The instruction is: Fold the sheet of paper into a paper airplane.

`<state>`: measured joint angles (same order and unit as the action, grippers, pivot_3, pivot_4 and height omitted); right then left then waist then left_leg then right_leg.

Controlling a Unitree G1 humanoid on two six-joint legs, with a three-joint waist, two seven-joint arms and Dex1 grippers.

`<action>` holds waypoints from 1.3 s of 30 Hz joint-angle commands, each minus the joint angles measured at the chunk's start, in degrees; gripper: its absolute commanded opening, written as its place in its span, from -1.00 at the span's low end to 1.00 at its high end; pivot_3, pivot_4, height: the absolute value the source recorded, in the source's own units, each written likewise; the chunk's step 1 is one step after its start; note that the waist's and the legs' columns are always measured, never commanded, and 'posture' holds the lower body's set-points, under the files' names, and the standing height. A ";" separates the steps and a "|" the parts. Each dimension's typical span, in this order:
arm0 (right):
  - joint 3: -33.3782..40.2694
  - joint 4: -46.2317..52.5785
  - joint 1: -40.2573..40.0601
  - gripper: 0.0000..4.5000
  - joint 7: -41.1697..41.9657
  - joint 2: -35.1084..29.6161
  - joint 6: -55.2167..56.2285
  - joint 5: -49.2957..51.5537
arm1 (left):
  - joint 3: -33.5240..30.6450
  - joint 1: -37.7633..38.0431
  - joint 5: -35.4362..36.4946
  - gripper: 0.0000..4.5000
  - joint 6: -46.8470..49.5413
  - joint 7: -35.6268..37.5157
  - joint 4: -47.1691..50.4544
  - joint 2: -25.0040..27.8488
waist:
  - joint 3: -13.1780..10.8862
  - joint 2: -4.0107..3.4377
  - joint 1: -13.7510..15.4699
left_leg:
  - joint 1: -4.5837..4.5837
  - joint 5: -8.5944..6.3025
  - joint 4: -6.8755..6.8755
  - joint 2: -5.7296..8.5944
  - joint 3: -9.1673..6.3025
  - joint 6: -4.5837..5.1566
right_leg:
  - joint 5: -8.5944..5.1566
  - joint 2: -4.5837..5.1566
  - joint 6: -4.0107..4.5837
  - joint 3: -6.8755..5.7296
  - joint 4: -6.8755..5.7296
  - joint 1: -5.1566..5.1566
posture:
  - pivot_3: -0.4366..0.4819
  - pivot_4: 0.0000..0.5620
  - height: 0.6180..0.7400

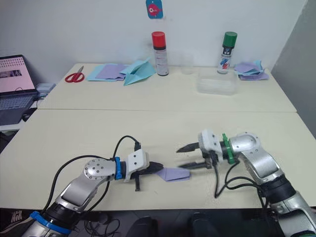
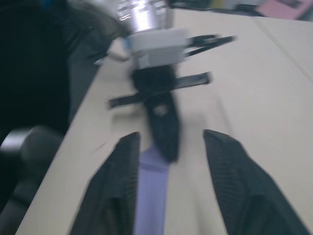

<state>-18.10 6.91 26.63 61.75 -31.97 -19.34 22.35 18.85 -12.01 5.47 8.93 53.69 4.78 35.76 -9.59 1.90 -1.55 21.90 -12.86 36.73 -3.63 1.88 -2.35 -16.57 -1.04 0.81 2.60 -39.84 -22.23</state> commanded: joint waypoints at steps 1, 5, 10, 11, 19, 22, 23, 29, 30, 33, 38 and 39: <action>-2.12 -0.19 -1.88 -0.73 -6.98 2.89 -5.08 -4.16 | 2.46 1.37 -3.79 -1.00 1.28 -0.30 -4.37 0.15 | 0.00 -0.02 0.19 | 0.04 0.00 -0.01 0.03 0.00 0.00 | -0.02 0.03 -0.03 -0.02 0.03 -0.01 | -0.05 -0.47 1.00; -5.70 -3.09 -4.93 -0.97 -9.10 3.37 -3.85 -10.39 | 2.63 0.99 -3.98 -1.00 1.08 -0.02 -4.61 0.34 | 0.01 -0.03 0.19 | 0.15 0.00 -0.07 0.06 0.06 0.00 | 0.08 0.06 -0.24 -0.02 0.39 0.00 | -0.05 -0.47 1.00; -6.31 -4.48 -8.44 -0.97 -7.81 -0.24 -0.60 -14.56 | 2.46 1.03 -3.82 -1.00 1.35 -0.07 -4.50 0.51 | 0.21 -0.21 0.12 | 0.20 0.00 -0.13 0.09 0.08 0.01 | 0.22 0.07 -0.47 -0.01 0.81 0.05 | -0.05 -0.47 1.00; -5.90 -4.54 -8.98 -0.97 -7.64 -0.96 -0.75 -14.71 | 2.45 1.10 -3.77 -1.00 1.39 -0.08 -4.47 0.60 | 0.26 -0.19 0.13 | 0.20 -0.01 -0.14 0.11 0.07 0.01 | 0.22 0.09 -0.48 -0.02 0.86 0.03 | -0.05 -0.47 1.00; -2.47 -4.13 -13.62 -0.97 -5.55 -8.00 3.31 -15.06 | 2.57 1.14 -3.75 -1.00 1.39 -0.51 -4.83 0.41 | 0.80 -0.07 0.17 | 0.06 -0.01 -0.40 0.13 0.08 0.01 | 0.18 0.11 -0.43 0.00 0.93 0.07 | -0.05 -0.47 1.00; -0.57 -3.10 -15.73 -0.97 -4.87 -10.10 5.22 -14.69 | 2.59 1.09 -3.72 -1.00 1.38 -0.70 -4.93 0.24 | 0.84 -0.07 0.22 | -0.02 -0.01 -0.50 0.13 0.06 0.01 | 0.16 0.11 -0.40 -0.02 0.98 0.03 | -0.05 -0.47 1.00; 0.53 -2.68 -16.31 -0.97 -4.65 -10.58 5.95 -14.17 | 2.61 1.09 -3.73 -1.00 1.35 -0.74 -4.97 0.18 | 0.86 -0.06 0.22 | -0.03 -0.01 -0.52 0.13 0.06 0.01 | 0.16 0.12 -0.40 -0.01 1.01 0.03 | -0.05 -0.47 1.00; 9.47 1.59 -14.12 -0.97 -2.88 -6.37 9.00 -2.97 | 2.44 1.12 -3.69 -1.00 1.08 -0.64 -5.15 0.15 | 0.80 -0.04 0.05 | 0.02 -0.01 -0.58 0.14 0.11 0.01 | 0.17 0.13 -0.41 0.03 1.07 0.13 | -0.05 -0.47 1.00; 10.09 2.37 -13.48 -0.97 -2.70 -5.61 8.23 -1.71 | 2.38 1.13 -3.68 -1.00 1.02 -0.59 -5.18 0.17 | 0.79 -0.05 0.00 | 0.05 0.00 -0.60 0.14 0.10 0.01 | 0.18 0.12 -0.43 0.03 1.03 0.14 | -0.05 -0.47 1.00; 9.26 4.24 -11.39 -0.97 -4.20 -2.16 4.62 -0.24 | 2.29 1.07 -3.57 -1.00 1.10 -0.40 -5.05 0.20 | 0.76 -0.12 -0.25 | 0.04 0.00 -0.68 0.11 0.09 0.01 | 0.18 0.08 -0.44 0.03 0.98 0.09 | -0.05 -0.47 1.00; 1.95 2.38 -11.19 -0.97 -6.97 1.82 2.37 -6.91 | 2.35 0.99 -3.51 -1.00 1.45 -0.16 -4.45 0.27 | 0.77 -0.10 -0.11 | 0.07 -0.01 -0.86 0.08 0.02 0.01 | 0.17 0.05 -0.58 -0.09 0.97 0.03 | -0.05 -0.47 1.00; 0.45 1.39 -11.27 -0.97 -7.00 1.98 2.79 -8.57 | 2.38 1.04 -3.52 -1.00 1.44 -0.02 -4.26 0.42 | 0.77 -0.10 -0.09 | 0.09 -0.01 -0.88 0.08 0.03 0.01 | 0.15 0.05 -0.58 -0.10 0.97 0.01 | -0.05 -0.47 1.00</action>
<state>-16.46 8.62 15.40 55.34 -29.94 -16.96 16.09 19.61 -12.75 5.20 8.14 53.59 4.15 35.16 -8.82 1.80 -1.65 21.99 -12.87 35.85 -3.55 1.91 -2.35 -16.44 -0.98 0.23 2.51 -38.87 -22.23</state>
